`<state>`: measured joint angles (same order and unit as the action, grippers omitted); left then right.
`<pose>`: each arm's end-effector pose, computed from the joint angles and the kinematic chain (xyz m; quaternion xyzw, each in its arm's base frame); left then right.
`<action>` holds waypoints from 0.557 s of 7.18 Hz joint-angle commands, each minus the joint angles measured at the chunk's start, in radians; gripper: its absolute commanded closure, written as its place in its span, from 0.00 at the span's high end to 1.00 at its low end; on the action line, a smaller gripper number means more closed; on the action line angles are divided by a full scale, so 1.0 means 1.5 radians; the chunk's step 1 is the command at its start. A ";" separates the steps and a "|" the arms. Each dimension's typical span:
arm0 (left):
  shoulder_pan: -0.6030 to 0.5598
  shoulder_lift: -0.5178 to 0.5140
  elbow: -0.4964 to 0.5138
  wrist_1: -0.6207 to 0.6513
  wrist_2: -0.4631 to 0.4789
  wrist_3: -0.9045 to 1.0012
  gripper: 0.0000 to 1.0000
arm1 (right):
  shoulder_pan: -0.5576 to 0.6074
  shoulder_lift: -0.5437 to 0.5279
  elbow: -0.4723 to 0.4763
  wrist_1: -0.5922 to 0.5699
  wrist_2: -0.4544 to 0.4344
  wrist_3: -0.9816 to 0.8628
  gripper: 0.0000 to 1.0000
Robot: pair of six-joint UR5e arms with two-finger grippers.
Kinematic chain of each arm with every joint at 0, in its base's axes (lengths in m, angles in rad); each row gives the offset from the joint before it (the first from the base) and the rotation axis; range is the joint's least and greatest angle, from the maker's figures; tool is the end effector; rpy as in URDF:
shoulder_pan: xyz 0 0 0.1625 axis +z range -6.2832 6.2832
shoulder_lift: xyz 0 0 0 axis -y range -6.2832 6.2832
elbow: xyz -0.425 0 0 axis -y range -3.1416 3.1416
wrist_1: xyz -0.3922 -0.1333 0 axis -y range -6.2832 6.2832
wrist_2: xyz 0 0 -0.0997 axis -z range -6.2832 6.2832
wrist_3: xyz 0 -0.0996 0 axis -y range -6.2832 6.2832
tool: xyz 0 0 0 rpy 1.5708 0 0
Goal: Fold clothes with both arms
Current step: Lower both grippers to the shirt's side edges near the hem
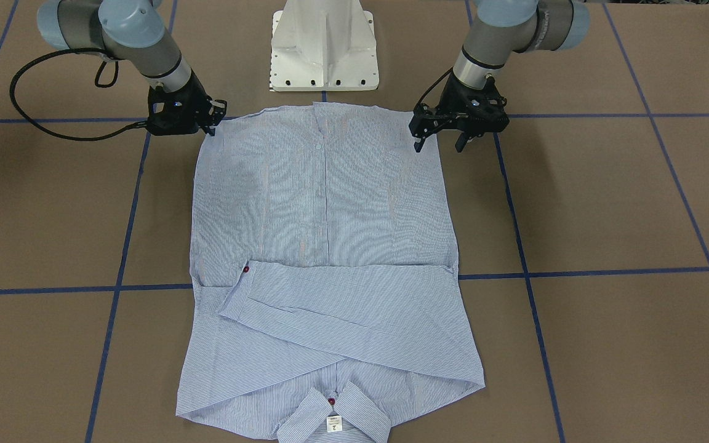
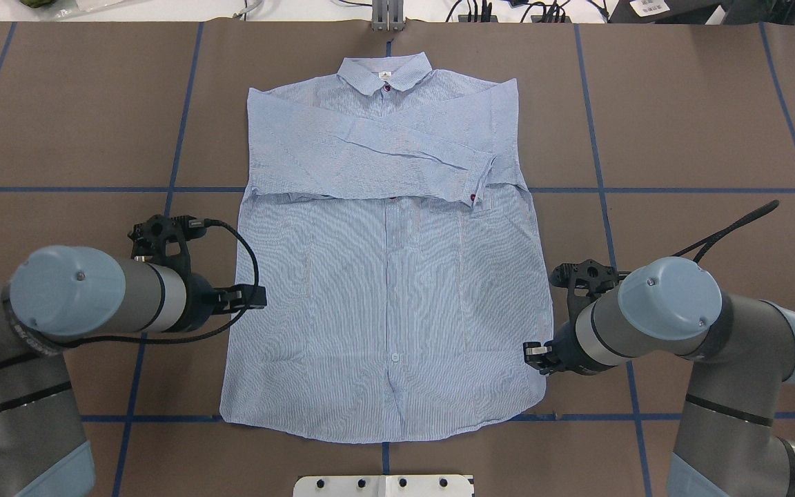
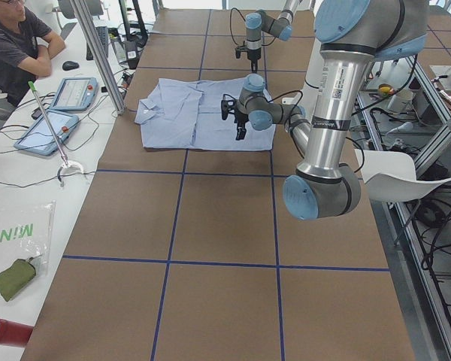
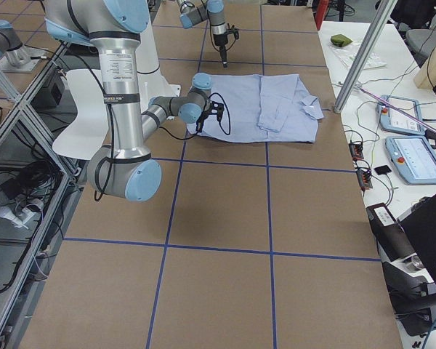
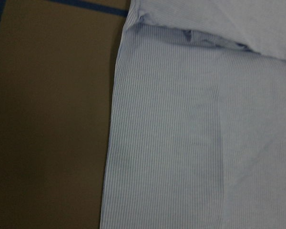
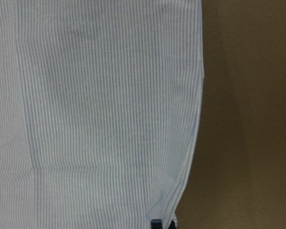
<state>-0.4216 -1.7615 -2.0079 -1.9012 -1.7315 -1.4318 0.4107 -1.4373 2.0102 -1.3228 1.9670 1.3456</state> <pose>0.4408 -0.3263 0.3244 0.0587 0.4613 -0.0879 0.8809 -0.4401 -0.2951 0.3608 -0.0491 -0.4280 0.0051 0.9024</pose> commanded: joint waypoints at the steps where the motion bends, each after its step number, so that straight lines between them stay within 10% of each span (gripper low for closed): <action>1: 0.070 0.029 0.000 0.001 0.018 -0.035 0.99 | -0.001 0.003 0.003 0.000 0.001 0.006 0.00; 3: 0.100 0.038 0.001 0.001 0.023 -0.057 0.96 | -0.003 0.004 0.005 0.001 0.000 0.006 0.00; 4: 0.112 0.037 0.001 0.001 0.023 -0.084 0.77 | -0.003 0.005 0.006 0.001 0.000 0.006 0.00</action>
<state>-0.2809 -1.7075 -2.0071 -1.8992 -1.6982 -1.5151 0.4071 -1.4312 2.0167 -1.3210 1.9667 1.3544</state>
